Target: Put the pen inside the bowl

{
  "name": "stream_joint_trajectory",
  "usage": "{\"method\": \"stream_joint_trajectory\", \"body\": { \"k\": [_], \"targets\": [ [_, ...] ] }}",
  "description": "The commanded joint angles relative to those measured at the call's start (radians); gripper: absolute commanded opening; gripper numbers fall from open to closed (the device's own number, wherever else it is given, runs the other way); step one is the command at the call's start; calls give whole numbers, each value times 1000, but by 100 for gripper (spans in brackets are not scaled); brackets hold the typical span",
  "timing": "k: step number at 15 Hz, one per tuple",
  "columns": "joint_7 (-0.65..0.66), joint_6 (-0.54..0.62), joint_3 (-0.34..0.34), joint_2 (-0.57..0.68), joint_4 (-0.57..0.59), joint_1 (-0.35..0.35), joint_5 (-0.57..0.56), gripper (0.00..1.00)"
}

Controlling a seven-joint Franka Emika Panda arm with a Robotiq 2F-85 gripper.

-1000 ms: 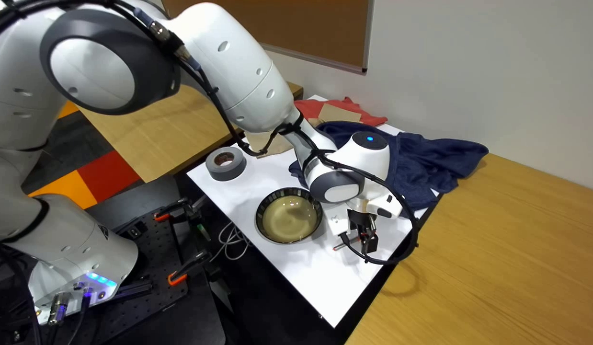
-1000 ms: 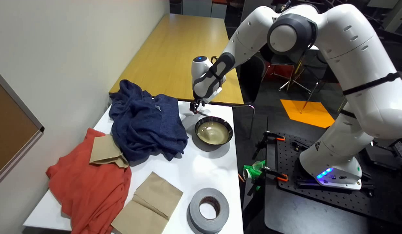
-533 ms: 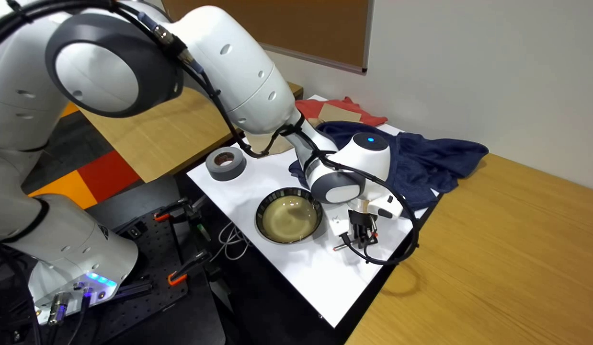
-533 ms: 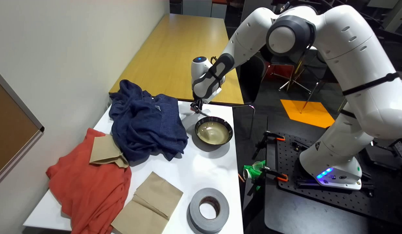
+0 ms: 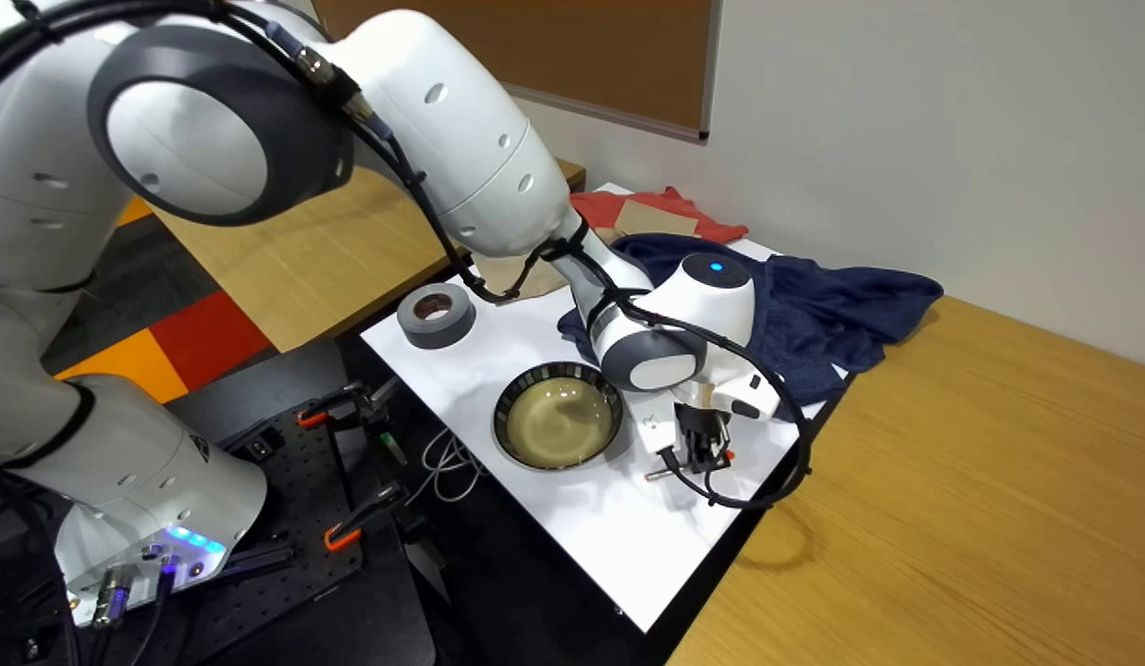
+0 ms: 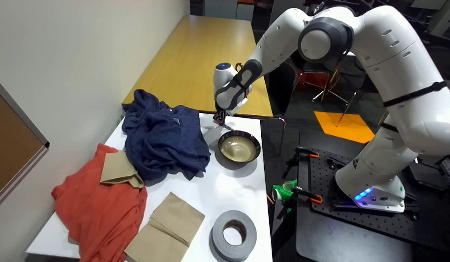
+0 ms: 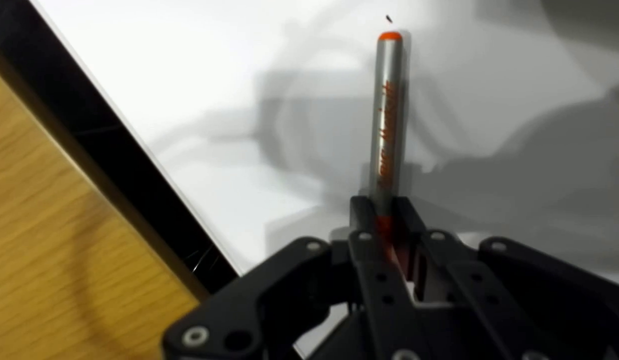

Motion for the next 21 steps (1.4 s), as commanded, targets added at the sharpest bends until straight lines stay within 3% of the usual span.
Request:
{"method": "stream_joint_trajectory", "body": {
  "k": [1, 6, 11, 21],
  "targets": [
    [-6, 44, -12, -94, -71, 21, 11, 4],
    [-11, 69, -15, -230, -164, 38, 6, 4],
    [-28, 87, -10, -384, -330, 68, -13, 4],
    [-92, 163, 70, -595, -669, 68, 51, 4]
  ]
}}
